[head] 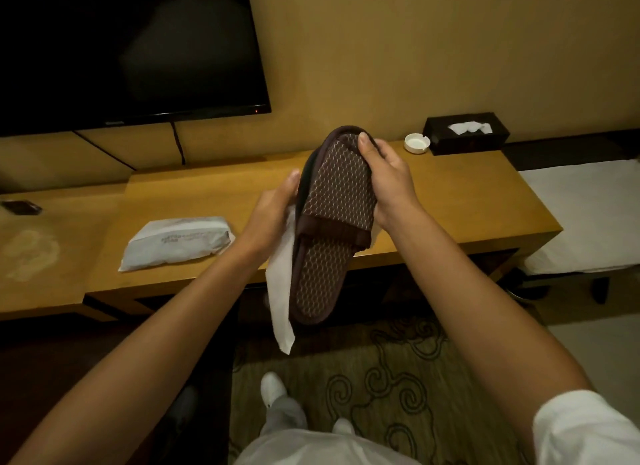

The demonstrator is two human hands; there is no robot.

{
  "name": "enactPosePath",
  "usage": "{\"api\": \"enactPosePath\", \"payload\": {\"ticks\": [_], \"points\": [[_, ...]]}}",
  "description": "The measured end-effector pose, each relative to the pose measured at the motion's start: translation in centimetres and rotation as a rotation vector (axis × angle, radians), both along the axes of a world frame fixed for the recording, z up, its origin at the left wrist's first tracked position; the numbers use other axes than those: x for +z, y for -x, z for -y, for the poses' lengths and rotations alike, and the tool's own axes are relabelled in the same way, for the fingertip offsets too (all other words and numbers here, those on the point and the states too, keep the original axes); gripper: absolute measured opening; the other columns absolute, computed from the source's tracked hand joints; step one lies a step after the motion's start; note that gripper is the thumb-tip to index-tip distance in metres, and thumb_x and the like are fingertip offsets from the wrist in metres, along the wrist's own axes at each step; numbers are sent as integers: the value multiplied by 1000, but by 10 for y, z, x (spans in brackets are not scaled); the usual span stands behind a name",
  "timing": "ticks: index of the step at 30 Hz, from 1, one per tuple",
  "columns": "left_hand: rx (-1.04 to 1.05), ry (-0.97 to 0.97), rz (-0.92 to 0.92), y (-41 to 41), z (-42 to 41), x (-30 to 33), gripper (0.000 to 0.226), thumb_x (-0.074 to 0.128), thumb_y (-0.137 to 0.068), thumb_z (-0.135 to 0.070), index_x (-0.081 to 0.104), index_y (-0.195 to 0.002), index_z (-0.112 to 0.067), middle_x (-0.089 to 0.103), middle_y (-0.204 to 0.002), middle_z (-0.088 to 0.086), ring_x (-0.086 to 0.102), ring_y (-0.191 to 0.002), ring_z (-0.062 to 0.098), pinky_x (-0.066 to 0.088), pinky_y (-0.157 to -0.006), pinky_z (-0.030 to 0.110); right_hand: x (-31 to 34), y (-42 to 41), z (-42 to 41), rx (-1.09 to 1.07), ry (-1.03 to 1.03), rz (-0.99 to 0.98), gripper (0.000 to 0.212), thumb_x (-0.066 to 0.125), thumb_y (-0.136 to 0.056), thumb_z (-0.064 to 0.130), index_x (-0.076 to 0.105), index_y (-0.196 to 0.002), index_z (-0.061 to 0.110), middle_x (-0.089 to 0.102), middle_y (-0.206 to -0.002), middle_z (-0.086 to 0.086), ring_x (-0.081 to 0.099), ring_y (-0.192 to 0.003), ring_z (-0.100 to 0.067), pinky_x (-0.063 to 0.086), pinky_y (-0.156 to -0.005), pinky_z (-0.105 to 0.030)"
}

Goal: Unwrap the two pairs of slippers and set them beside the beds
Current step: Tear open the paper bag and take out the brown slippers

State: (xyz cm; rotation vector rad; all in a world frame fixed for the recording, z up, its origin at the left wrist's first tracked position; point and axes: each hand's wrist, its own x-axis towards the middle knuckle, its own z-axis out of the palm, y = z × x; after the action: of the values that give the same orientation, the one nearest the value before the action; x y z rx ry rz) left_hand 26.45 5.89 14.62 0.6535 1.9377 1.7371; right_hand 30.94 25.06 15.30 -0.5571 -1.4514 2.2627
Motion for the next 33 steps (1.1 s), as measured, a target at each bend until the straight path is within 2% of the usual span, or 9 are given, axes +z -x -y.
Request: {"api": "enactPosePath", "payload": {"ticks": [2,11,13,16,19,23,26,30,33], "points": [[15,23,-39,0,-1,-1,65,41,-102,-50,69,-90,8,69,-80,9,65,-75,17,51,-71,30,0,1,-4,23,11,-4,16,71,-94,33,75,-100,18,78,-104,-7,73,-100,-25,61,-87,-42],[211,-33,-175,-2,-10,-8,56,42,-108,-32,68,-86,12,72,-83,19,65,-76,21,52,-67,45,3,0,-4,158,2,-11,14,62,-101,22,72,-107,14,78,-99,-3,74,-88,-15,59,-77,-31],[244,-42,-167,-4,-13,-5,54,41,-108,-33,69,-77,-1,71,-75,5,63,-71,15,49,-61,37,3,1,1,149,23,-48,15,59,-102,18,71,-110,15,76,-103,-4,73,-93,-15,59,-83,-31],[180,-115,-61,-5,-14,-2,45,40,-107,-43,73,-87,-21,77,-81,-8,71,-77,4,53,-63,17,3,1,7,134,-23,-54,17,57,-103,16,73,-108,19,77,-105,-3,73,-96,-15,59,-84,-29],[71,-49,-61,-5,-13,-4,31,56,-99,-45,72,-109,-20,78,-102,-6,73,-95,9,59,-77,26,1,4,9,70,-88,-2,15,61,-101,23,75,-106,23,78,-106,-3,75,-97,-17,60,-79,-31],[194,-140,64,7,-6,-8,14,65,-96,-29,74,-103,-20,78,-99,-2,74,-93,16,59,-77,33,-9,10,7,86,55,136,44,49,-101,55,67,-126,23,70,-129,-8,66,-118,-25,56,-90,-42],[226,-313,241,17,-2,-10,22,63,-96,-31,72,-111,-18,77,-109,2,74,-101,20,59,-77,30,-36,0,11,402,-105,387,37,43,-105,49,66,-121,25,69,-126,-5,62,-119,-26,51,-103,-48],[254,-213,296,31,1,-17,41,61,-97,-42,65,-127,-15,75,-117,4,70,-111,24,59,-83,34,-52,2,23,597,-225,379,29,41,-107,16,67,-107,3,71,-99,-22,61,-82,-29,58,-73,-45],[366,-163,136,39,7,-23,45,60,-95,-46,62,-128,-15,68,-126,9,66,-115,25,56,-95,46,-55,15,0,630,-503,464,24,46,-104,12,60,-86,8,53,-68,-9,43,-54,-19,35,-41,-29]]}}
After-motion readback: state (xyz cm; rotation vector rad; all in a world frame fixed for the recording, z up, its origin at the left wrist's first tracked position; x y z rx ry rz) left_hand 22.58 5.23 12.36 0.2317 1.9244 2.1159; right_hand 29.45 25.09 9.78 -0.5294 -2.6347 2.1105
